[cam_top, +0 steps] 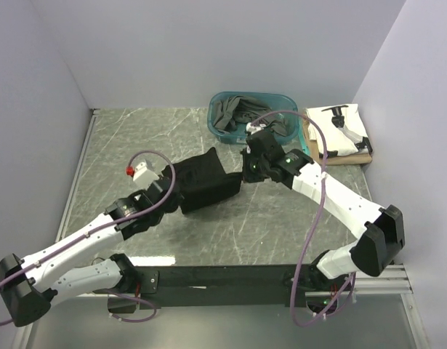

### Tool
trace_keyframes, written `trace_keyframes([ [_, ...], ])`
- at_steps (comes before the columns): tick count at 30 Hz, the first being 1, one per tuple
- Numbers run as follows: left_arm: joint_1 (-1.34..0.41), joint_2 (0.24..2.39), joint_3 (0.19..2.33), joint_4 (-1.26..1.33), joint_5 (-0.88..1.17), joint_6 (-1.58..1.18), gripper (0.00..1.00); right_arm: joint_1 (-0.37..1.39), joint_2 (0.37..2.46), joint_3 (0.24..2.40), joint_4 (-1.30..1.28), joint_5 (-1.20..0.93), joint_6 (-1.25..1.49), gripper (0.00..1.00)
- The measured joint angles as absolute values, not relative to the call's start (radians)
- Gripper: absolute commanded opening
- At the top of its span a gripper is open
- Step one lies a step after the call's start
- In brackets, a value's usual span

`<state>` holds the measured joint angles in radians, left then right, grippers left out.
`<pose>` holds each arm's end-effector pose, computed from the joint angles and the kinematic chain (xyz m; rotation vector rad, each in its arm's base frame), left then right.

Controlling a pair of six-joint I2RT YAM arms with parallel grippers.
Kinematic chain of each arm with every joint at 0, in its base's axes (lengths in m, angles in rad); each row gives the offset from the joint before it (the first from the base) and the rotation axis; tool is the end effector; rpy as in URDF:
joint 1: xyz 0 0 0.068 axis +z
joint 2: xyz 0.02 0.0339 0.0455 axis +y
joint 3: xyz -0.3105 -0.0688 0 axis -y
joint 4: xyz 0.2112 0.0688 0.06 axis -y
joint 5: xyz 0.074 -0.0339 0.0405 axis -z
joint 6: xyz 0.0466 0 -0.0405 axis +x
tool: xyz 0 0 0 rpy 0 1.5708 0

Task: Fold and stack the t-shirts
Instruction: Fold the tshirt

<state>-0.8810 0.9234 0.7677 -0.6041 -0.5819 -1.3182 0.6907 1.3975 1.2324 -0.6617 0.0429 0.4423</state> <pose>0.1041 -0.0860 0.3099 -0.7601 2.1056 -0.5475 0.2065 0.1681 0.3551 -0.2833 2.4349 0.4689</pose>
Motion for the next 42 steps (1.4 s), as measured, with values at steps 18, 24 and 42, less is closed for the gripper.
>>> trace_keyframes([
  [18, -0.67, 1.009, 0.875, -0.588, -0.533, -1.224, 0.01, 0.643, 1.616, 1.52, -0.734, -0.105, 0.326, 0.0],
  [24, -0.67, 0.932, 0.85, -0.611, -0.52, -1.263, 0.01, 0.643, 1.616, 1.52, -0.731, -0.175, 0.304, 0.0],
  [42, -0.669, 0.917, 0.849, -0.683, -0.612, -1.386, 0.01, 0.542, 1.595, 1.426, -0.54, -0.651, 0.3, 0.0],
])
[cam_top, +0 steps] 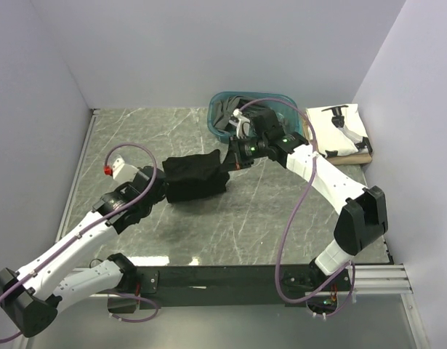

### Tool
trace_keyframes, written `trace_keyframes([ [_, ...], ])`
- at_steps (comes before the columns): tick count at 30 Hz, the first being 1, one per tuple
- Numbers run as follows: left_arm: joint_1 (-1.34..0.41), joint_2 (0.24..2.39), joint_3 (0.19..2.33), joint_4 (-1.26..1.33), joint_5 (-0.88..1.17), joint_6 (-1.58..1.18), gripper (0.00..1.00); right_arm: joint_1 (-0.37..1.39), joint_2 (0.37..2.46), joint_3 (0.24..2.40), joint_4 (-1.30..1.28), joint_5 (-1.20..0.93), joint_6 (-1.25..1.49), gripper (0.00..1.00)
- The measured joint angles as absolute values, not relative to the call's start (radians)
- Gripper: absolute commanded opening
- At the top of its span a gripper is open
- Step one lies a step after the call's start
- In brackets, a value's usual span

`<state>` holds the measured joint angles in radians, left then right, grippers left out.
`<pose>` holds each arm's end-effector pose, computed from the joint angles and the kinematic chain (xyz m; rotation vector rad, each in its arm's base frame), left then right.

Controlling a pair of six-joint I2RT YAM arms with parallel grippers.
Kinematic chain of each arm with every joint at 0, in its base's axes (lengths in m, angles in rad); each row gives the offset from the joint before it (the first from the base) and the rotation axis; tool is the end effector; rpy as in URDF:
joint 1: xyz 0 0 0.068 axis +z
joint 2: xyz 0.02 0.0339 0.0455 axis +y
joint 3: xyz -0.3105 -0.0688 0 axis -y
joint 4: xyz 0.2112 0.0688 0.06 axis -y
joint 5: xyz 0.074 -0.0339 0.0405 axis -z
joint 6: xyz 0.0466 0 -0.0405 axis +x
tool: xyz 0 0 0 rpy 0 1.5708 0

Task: Fold and stack the t-shirts
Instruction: Fold the tshirt

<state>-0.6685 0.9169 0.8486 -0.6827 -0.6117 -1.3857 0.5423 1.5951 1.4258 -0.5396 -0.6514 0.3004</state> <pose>0.1170 -0.0583 0.3289 -1.0448 1.9357 -0.4544 0.2682 0.1946 0.3752 -0.6466 2.2919 1.1677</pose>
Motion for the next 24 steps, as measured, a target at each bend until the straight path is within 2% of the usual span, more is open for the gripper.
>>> trace_keyframes([
  [10, -0.635, 0.95, 0.849, -0.691, -0.652, -1.402, 0.01, 0.487, 1.623, 1.384, -0.532, -0.654, 0.305, 0.0],
  [24, -0.452, 1.177, 0.948, -0.484, -0.593, -1.229, 0.01, 0.435, 1.833, 1.583, -0.527, -0.668, 0.302, 0.0],
])
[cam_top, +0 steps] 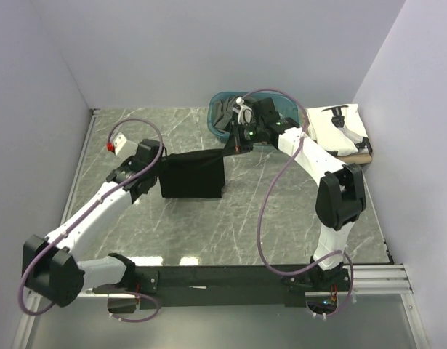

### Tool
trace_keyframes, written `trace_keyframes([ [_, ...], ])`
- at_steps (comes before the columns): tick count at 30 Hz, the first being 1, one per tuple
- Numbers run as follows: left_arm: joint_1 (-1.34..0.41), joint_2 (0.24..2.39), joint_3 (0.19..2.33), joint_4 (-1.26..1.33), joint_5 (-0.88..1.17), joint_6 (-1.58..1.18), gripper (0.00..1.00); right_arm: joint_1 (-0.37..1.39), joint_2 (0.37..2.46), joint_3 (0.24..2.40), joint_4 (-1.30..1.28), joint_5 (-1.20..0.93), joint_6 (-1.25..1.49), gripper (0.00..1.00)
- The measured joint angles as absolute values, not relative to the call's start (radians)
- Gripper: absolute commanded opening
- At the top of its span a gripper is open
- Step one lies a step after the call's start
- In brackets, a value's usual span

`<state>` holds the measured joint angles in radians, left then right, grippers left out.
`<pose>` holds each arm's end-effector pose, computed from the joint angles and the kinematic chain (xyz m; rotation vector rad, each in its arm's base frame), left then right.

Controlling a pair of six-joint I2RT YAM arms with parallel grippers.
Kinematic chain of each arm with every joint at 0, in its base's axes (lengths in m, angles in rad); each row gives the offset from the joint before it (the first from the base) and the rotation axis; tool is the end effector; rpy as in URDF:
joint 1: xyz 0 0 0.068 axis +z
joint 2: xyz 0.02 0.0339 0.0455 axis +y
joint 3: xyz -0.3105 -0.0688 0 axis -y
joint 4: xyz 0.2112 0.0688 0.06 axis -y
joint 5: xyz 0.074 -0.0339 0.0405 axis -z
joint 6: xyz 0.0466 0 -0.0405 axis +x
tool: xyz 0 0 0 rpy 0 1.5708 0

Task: Fold and stack the t-shirts
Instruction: Fold the tshirt

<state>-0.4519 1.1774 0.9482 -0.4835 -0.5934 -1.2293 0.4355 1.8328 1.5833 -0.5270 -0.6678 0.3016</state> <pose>0.1963 -0.0663 0.3371 -1.0866 1.8646 -0.2926 0.3494 0.1944 0.3419 -0.5078 2.3658 1.1366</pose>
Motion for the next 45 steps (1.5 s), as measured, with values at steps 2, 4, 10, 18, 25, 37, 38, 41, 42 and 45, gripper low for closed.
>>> trace_keyframes([
  [2, -0.428, 1.213, 0.965, -0.455, -0.573, -1.205, 0.01, 0.428, 1.87, 1.622, -0.528, -0.669, 0.298, 0.0],
  [4, -0.405, 1.247, 0.976, -0.427, -0.555, -1.177, 0.01, 0.422, 1.905, 1.655, -0.538, -0.669, 0.293, 0.0],
  [10, -0.354, 1.355, 1.034, -0.385, -0.512, -1.117, 0.01, 0.397, 2.036, 1.785, -0.563, -0.676, 0.282, 0.0],
  [18, -0.299, 1.488, 1.1, -0.334, -0.463, -1.058, 0.01, 0.381, 2.173, 1.92, -0.582, -0.65, 0.275, 0.0],
  [25, -0.268, 1.637, 1.192, -0.321, -0.419, -1.015, 0.01, 0.381, 2.237, 1.977, -0.575, -0.566, 0.281, 0.0],
  [37, -0.221, 1.783, 1.299, -0.327, -0.394, -0.971, 0.99, 0.377, 2.331, 2.078, -0.554, -0.447, 0.278, 0.5],
  [38, -0.215, 1.794, 1.311, -0.328, -0.39, -0.964, 0.99, 0.377, 2.331, 2.081, -0.558, -0.448, 0.272, 0.53],
  [41, -0.205, 1.798, 1.328, -0.33, -0.381, -0.954, 0.99, 0.381, 2.32, 2.077, -0.559, -0.444, 0.256, 0.56],
  [42, -0.205, 1.795, 1.33, -0.328, -0.377, -0.949, 0.99, 0.385, 2.305, 2.06, -0.55, -0.437, 0.249, 0.57],
  [45, -0.206, 1.779, 1.326, -0.326, -0.359, -0.936, 1.0, 0.398, 2.239, 1.977, -0.532, -0.424, 0.237, 0.59],
])
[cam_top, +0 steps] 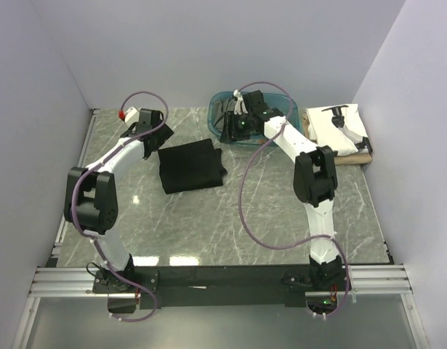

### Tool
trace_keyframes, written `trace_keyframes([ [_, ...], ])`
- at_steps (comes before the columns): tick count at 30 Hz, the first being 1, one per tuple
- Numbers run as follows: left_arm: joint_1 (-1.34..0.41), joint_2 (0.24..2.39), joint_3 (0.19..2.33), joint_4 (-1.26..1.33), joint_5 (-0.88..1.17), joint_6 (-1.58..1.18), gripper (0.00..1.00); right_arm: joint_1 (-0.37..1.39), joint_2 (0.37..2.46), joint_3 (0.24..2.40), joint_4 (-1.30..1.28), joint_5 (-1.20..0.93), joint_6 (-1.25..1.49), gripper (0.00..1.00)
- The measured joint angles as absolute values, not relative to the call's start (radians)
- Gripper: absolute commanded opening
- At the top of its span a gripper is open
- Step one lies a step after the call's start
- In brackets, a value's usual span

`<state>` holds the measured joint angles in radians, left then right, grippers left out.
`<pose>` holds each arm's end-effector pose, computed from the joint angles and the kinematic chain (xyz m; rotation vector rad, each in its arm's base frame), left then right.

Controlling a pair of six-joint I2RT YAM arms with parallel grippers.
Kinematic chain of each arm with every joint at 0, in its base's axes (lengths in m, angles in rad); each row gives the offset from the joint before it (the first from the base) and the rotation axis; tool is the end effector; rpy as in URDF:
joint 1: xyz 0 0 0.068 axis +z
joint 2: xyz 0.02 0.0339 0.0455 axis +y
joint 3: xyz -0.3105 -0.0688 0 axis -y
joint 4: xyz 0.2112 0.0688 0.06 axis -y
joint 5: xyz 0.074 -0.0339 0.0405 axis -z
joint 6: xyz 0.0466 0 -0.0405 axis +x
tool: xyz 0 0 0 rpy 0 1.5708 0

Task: Fold and stack the t-shirts
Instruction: Fold the tshirt

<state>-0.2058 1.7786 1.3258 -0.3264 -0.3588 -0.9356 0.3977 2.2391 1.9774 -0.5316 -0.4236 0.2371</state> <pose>0.3792 -0.0624 0.2962 -0.9785 2.0755 -0.1673 0.4661 0.2166 0.2775 -0.4052 2.3871 0.8010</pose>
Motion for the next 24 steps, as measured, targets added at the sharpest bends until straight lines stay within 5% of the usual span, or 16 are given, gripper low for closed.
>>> trace_keyframes([
  [9, -0.206, 1.589, 1.175, -0.303, -0.327, -0.914, 1.0, 0.522, 2.049, 1.791, -0.487, -0.294, 0.249, 0.59],
  [24, -0.307, 1.634, 0.99, -0.091, -0.047, -0.905, 0.99, 0.628, 2.189, 1.676, -0.411, -0.247, 0.298, 0.48],
])
